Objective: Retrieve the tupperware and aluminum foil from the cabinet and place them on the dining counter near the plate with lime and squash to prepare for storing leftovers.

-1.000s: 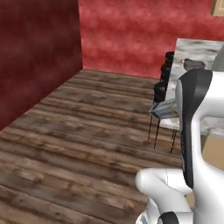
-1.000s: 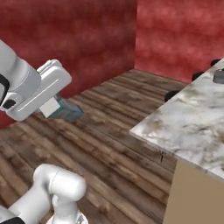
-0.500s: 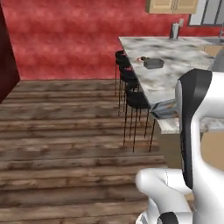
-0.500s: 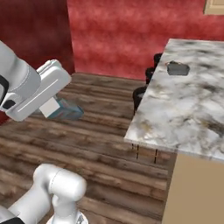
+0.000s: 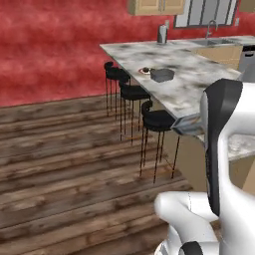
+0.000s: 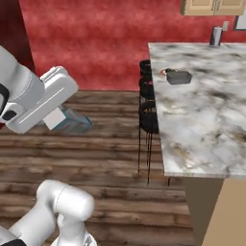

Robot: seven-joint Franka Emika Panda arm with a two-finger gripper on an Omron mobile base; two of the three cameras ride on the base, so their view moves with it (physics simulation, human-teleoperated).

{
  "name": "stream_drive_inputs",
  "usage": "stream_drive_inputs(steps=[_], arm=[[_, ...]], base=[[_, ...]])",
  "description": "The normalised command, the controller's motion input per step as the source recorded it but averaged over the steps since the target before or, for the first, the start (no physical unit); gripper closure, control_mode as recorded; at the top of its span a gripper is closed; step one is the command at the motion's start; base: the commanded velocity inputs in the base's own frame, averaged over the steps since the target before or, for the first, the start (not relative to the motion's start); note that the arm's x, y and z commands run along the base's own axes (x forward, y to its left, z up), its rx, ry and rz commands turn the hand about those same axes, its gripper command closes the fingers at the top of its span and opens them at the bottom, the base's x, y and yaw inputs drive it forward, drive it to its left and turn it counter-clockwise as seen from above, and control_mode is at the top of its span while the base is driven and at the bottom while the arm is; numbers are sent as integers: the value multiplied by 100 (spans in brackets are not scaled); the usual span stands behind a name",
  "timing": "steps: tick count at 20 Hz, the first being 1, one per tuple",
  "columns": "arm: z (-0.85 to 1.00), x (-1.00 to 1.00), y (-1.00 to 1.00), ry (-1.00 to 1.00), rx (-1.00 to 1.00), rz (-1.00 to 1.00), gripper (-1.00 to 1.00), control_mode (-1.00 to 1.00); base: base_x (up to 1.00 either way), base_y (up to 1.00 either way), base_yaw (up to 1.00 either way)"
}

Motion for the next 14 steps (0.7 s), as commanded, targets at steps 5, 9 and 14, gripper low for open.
stream_drive_inputs(steps=[5,9,14], arm=[[0,0,0,0,0,0,100,100],[0,0,0,0,0,0,100,100],[0,0,0,0,0,0,100,100]], base=[[73,99,-42],[90,85,-43],[94,89,-41]])
